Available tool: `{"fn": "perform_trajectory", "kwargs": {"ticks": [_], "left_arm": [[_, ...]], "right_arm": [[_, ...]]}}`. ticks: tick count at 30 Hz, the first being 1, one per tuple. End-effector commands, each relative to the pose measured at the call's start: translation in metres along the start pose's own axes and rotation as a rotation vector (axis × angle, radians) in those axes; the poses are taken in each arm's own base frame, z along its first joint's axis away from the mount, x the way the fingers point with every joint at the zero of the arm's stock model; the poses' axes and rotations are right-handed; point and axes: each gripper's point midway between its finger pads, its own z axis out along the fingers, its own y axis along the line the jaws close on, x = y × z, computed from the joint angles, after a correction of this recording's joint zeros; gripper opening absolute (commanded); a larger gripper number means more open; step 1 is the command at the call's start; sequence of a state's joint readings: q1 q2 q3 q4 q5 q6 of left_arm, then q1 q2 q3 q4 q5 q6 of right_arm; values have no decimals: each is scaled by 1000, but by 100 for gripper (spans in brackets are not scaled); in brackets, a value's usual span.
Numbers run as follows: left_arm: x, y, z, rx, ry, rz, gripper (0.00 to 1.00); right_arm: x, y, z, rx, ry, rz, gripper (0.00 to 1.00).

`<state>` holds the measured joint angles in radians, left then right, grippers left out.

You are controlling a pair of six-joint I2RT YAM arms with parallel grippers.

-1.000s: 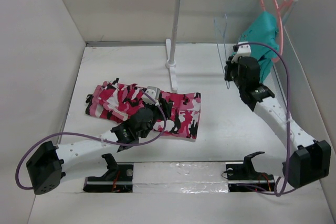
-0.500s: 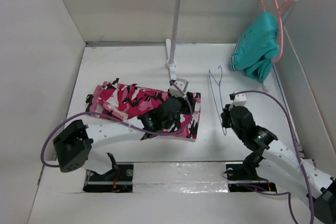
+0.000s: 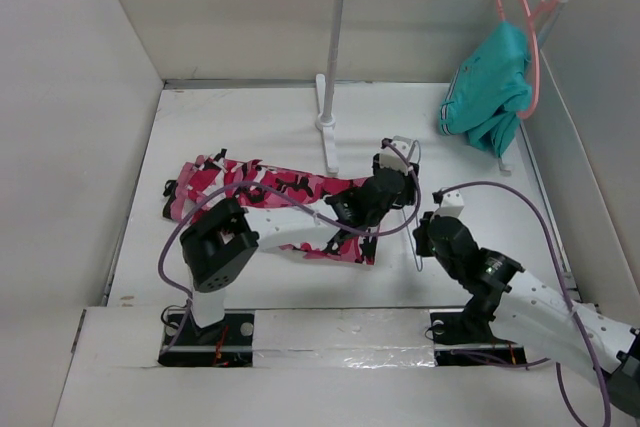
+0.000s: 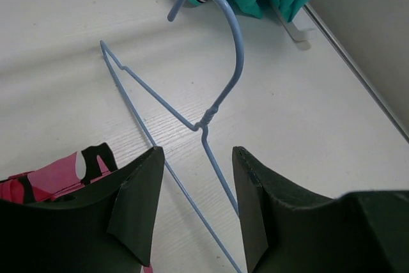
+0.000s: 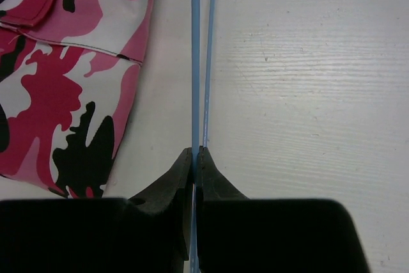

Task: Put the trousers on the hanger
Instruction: Pick up the hanger from the clothesline.

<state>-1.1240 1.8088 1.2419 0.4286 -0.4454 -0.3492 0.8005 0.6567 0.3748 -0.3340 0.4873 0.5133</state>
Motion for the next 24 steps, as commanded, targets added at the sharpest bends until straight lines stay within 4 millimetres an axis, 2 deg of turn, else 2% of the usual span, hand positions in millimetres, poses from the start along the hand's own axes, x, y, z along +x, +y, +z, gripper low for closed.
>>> {"fn": "perform_trajectory", "kwargs": {"ticks": [1, 5, 10, 14, 17, 18, 22, 24], "left_arm": [[-23, -19, 6, 27, -46, -14, 44], [-20, -23, 18, 19, -46, -6, 43], [-11, -21, 34, -28, -38, 16, 36], [-11, -21, 38, -32, -49, 9, 30], [-11, -18, 40, -53, -57, 7, 23], [-13, -11, 42, -70, -63, 4, 19], [-17, -7, 37, -84, -78, -11, 8], [-19, -5, 32, -78, -90, -30, 0]], "right_arm": [[-10, 3, -3, -2, -41, 37, 0], [-6, 6, -4, -35, -42, 46, 0], [-4, 10, -7, -65, -43, 55, 0], [0, 11, -7, -67, -31, 55, 0], [3, 11, -6, -59, -25, 57, 0], [1, 11, -6, -57, -30, 60, 0], [4, 13, -8, -62, -23, 63, 0], [3, 13, -9, -67, -26, 61, 8]]}}
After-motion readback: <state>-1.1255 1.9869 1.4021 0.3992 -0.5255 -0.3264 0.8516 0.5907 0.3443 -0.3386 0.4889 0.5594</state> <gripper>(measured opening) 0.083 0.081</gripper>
